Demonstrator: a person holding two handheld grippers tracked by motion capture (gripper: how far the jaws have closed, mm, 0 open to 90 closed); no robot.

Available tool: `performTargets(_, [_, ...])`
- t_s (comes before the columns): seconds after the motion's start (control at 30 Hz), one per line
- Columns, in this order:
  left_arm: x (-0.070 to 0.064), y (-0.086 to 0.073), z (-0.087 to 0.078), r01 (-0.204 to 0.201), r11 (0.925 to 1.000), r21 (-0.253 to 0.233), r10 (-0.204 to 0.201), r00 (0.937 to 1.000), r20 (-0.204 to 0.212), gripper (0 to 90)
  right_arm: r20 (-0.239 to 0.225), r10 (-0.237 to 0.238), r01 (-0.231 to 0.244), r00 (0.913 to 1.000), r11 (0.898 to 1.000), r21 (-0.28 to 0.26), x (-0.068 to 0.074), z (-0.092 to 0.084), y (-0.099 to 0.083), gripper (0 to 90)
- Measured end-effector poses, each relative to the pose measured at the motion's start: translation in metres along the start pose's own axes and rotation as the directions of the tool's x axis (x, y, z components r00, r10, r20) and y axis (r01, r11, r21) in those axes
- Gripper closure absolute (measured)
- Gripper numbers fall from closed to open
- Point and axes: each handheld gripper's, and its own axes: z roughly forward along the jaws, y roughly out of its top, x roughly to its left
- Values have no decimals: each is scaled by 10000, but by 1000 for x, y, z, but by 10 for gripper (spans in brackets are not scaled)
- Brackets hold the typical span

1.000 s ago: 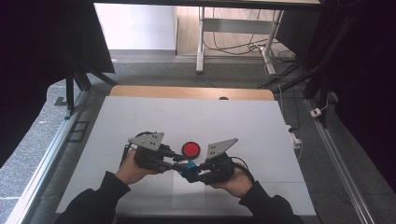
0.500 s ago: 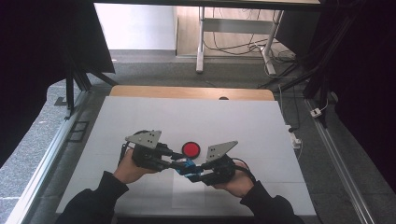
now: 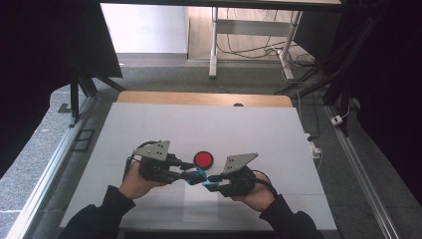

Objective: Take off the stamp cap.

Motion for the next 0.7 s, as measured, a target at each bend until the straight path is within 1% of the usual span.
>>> performTargets(0.07, [-1, -1, -1, 48, 10000, 15, -48, 9999, -140, 704, 133, 48, -49, 9999, 10000, 53, 0, -3, -1, 683])
performTargets(0.13, [-2, -1, -1, 126, 9999, 28, -125, 9996, -234, 704, 241, 83, -83, 9997, 10000, -5, 0, -6, -1, 683])
performTargets(0.2, [-3, -2, -2, 239, 9997, 54, -237, 9991, -366, 704, 221, 110, -105, 9997, 9997, -241, 0, -9, -3, 683])
performTargets(0.3, [-5, -3, -2, 385, 9992, 119, -377, 9977, -556, 704, 413, 108, -90, 9991, 9990, -433, 0, -15, -4, 683])
performTargets(0.33, [-5, -3, -2, 428, 9990, 138, -419, 9973, -603, 703, 495, 121, -101, 9987, 9991, -417, 0, -16, -5, 683])
performTargets(0.5, [-8, -4, -2, 576, 9982, 144, -562, 9948, -854, 704, 779, 538, -500, 9955, 9975, -501, -1, -22, -9, 683])
performTargets(0.6, [-10, -6, -2, 776, 9970, 59, -766, 9918, -1022, 703, 941, 876, -830, 9917, 9952, -516, -1, -25, -11, 683])
performTargets(0.63, [-10, -7, -1, 836, 9965, 51, -827, 9911, -1047, 703, 877, 988, -940, 9912, 9939, -574, -1, -26, -11, 683])
performTargets(0.7, [-12, -7, 0, 859, 9962, 119, -840, 9902, -1117, 703, 921, 1034, -979, 9904, 9932, -626, 0, -28, -13, 683])
